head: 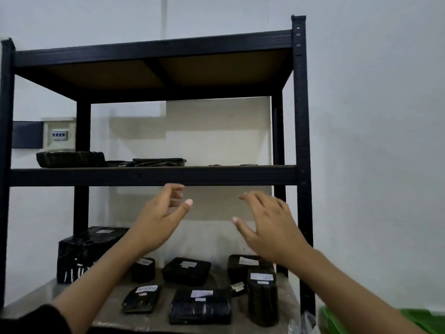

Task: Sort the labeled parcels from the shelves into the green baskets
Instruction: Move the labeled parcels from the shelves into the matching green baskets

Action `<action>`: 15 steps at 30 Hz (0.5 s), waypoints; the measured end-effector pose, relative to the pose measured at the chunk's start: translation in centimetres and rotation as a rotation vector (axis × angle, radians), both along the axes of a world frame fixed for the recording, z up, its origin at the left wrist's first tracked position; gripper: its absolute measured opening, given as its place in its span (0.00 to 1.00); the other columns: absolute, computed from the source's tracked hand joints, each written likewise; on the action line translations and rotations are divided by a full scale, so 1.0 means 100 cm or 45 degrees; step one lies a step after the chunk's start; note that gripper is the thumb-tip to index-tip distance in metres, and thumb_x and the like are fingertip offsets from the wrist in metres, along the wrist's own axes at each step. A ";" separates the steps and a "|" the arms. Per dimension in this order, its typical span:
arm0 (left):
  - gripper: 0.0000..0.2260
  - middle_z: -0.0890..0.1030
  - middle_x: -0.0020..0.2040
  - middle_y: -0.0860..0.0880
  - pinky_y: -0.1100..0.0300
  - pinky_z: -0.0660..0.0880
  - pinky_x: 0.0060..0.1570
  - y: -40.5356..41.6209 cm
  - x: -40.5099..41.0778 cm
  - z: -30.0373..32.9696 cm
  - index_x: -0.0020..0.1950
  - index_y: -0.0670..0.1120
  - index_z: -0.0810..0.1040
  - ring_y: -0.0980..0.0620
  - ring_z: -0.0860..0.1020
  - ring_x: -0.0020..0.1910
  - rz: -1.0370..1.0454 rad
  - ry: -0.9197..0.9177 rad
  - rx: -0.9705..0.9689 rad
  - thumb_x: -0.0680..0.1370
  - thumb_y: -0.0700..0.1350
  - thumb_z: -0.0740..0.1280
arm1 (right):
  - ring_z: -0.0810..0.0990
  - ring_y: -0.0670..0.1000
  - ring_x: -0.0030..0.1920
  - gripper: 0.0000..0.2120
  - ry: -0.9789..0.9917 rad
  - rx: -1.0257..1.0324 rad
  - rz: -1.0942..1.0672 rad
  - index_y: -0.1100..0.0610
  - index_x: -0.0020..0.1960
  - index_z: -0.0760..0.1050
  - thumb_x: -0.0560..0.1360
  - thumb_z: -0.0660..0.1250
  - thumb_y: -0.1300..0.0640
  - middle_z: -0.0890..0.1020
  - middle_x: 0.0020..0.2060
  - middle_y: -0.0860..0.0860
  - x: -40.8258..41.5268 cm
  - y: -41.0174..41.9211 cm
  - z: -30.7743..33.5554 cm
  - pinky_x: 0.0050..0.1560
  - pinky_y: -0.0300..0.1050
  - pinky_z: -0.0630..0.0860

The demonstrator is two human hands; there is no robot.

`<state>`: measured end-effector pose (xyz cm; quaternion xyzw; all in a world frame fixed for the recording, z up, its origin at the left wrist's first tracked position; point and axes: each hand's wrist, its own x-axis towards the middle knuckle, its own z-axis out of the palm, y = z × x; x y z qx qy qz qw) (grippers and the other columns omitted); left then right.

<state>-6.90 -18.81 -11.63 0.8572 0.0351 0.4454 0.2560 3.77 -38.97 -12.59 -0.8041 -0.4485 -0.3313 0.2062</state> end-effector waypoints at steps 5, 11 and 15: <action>0.12 0.76 0.55 0.53 0.63 0.73 0.55 0.025 0.050 0.054 0.59 0.51 0.73 0.58 0.75 0.54 0.034 -0.104 0.233 0.77 0.51 0.63 | 0.69 0.51 0.65 0.22 -0.015 0.174 -0.011 0.51 0.69 0.64 0.78 0.57 0.44 0.71 0.66 0.49 0.060 0.031 0.061 0.67 0.48 0.64; 0.10 0.77 0.56 0.52 0.56 0.75 0.55 0.058 0.128 0.124 0.55 0.51 0.75 0.54 0.76 0.55 0.142 0.045 0.452 0.78 0.54 0.61 | 0.72 0.55 0.64 0.23 0.169 0.043 -0.176 0.56 0.67 0.68 0.79 0.57 0.44 0.74 0.65 0.54 0.156 0.076 0.144 0.62 0.50 0.70; 0.12 0.79 0.56 0.49 0.59 0.72 0.54 0.077 0.180 0.145 0.56 0.48 0.76 0.51 0.75 0.55 0.205 0.346 0.475 0.78 0.53 0.62 | 0.65 0.57 0.71 0.28 0.463 -0.412 -0.424 0.60 0.72 0.64 0.80 0.52 0.41 0.66 0.72 0.56 0.200 0.103 0.163 0.68 0.49 0.63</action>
